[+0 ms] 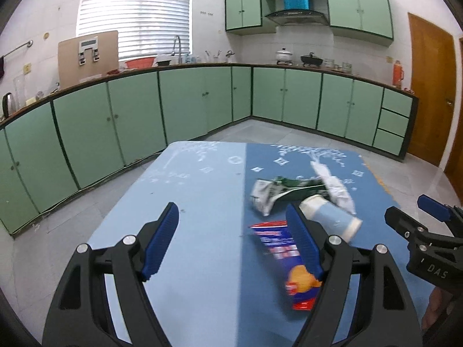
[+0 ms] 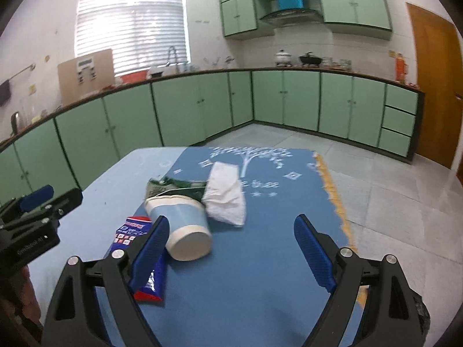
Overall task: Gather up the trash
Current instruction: 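Return both tools to the table and grasp the paper cup with the right tool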
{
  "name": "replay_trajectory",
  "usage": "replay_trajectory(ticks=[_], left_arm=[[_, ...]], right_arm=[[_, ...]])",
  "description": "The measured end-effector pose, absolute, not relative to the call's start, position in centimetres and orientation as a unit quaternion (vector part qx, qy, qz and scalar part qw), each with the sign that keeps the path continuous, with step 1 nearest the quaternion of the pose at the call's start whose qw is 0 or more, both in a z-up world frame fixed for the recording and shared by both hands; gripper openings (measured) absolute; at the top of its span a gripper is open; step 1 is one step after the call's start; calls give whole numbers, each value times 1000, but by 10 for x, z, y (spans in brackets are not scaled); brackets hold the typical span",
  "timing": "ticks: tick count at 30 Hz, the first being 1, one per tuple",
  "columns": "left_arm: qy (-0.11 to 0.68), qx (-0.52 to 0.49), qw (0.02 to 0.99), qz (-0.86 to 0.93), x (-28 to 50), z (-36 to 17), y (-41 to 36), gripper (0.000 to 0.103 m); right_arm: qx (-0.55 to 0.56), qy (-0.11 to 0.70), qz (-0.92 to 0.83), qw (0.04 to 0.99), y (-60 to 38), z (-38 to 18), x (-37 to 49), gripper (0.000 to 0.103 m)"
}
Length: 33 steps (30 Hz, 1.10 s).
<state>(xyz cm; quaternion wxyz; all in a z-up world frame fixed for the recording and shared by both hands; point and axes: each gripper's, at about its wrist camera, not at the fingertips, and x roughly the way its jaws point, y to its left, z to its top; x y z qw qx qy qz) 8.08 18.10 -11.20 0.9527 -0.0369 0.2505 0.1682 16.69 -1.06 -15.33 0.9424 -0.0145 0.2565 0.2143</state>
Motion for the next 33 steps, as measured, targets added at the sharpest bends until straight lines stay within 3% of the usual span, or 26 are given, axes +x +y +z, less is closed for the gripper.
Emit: replay_trajectory(ticks=[21, 26, 33], left_arm=[[264, -48, 945, 188, 95, -127, 213, 75], [266, -46, 944, 188, 95, -127, 211, 75], [267, -43, 944, 187, 91, -125, 207, 75]], right_arm=[[-28, 345, 267, 899, 33, -188, 207, 86], [-27, 355, 291, 888, 37, -190, 207, 61], [-21, 341, 303, 890, 35, -183, 197, 58]])
